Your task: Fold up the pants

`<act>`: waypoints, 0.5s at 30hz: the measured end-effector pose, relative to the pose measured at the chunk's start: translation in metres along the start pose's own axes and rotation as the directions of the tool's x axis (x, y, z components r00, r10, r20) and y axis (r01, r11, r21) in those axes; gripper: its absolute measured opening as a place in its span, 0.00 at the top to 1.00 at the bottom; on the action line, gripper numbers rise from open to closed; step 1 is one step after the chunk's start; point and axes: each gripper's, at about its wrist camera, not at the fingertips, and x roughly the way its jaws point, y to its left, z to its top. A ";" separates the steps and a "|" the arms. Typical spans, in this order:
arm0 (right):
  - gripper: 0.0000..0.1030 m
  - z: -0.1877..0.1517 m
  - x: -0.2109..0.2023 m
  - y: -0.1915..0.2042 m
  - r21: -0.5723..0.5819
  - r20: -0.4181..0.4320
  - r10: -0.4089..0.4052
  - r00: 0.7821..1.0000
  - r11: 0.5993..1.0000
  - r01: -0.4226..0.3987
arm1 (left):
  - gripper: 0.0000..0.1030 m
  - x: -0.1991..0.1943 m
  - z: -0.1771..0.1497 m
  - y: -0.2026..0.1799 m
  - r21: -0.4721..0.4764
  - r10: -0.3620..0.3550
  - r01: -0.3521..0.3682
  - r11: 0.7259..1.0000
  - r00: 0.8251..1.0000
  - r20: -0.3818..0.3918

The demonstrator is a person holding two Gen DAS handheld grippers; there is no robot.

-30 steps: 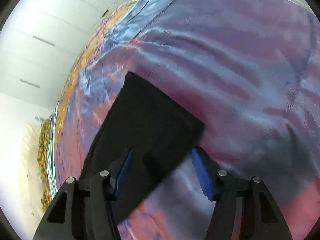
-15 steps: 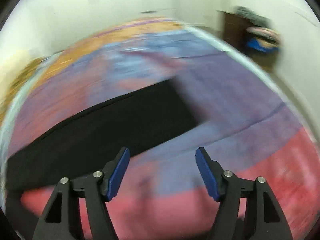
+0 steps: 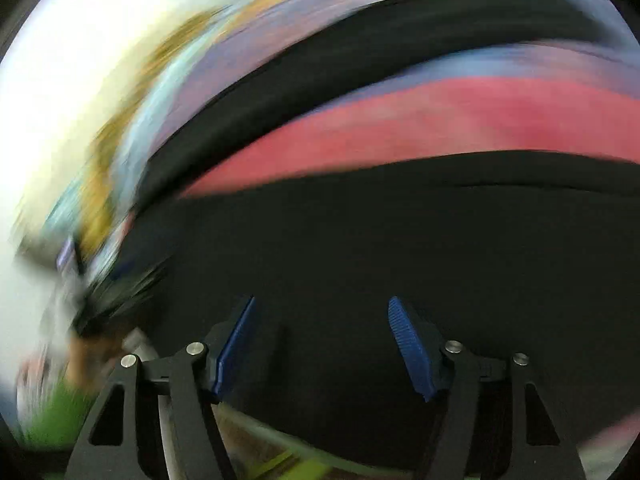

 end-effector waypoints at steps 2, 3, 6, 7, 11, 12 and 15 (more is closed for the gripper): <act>0.32 0.015 -0.028 -0.076 0.169 0.040 -0.178 0.983 0.971 0.169 | 0.00 0.002 -0.002 0.017 -0.048 -0.008 0.007 0.999 1.000 -0.013; 0.32 0.019 -0.041 -0.109 0.240 0.043 -0.248 0.968 0.943 0.231 | 0.00 0.001 0.001 0.025 -0.069 -0.004 0.003 0.998 1.000 -0.015; 0.32 0.030 -0.072 -0.139 0.318 0.082 -0.338 0.938 0.900 0.297 | 0.01 -0.015 0.023 0.033 -0.073 0.027 -0.023 0.997 0.998 0.065; 0.31 0.036 -0.076 -0.128 0.292 0.106 -0.334 0.936 0.911 0.292 | 0.01 -0.021 0.038 0.035 -0.081 0.020 -0.011 0.997 0.994 0.108; 0.27 0.073 -0.050 -0.035 0.095 0.157 -0.194 0.968 0.979 0.181 | 0.01 -0.014 0.107 0.049 -0.156 -0.004 0.035 0.987 0.981 0.192; 0.27 0.080 -0.033 0.000 0.033 0.150 -0.126 0.981 0.992 0.122 | 0.01 -0.004 0.120 0.052 -0.169 0.011 0.023 0.985 0.981 0.196; 0.26 0.098 0.023 0.104 -0.126 0.085 0.035 0.996 0.992 -0.025 | 0.01 0.041 0.146 0.074 -0.202 0.080 -0.047 0.978 0.983 0.163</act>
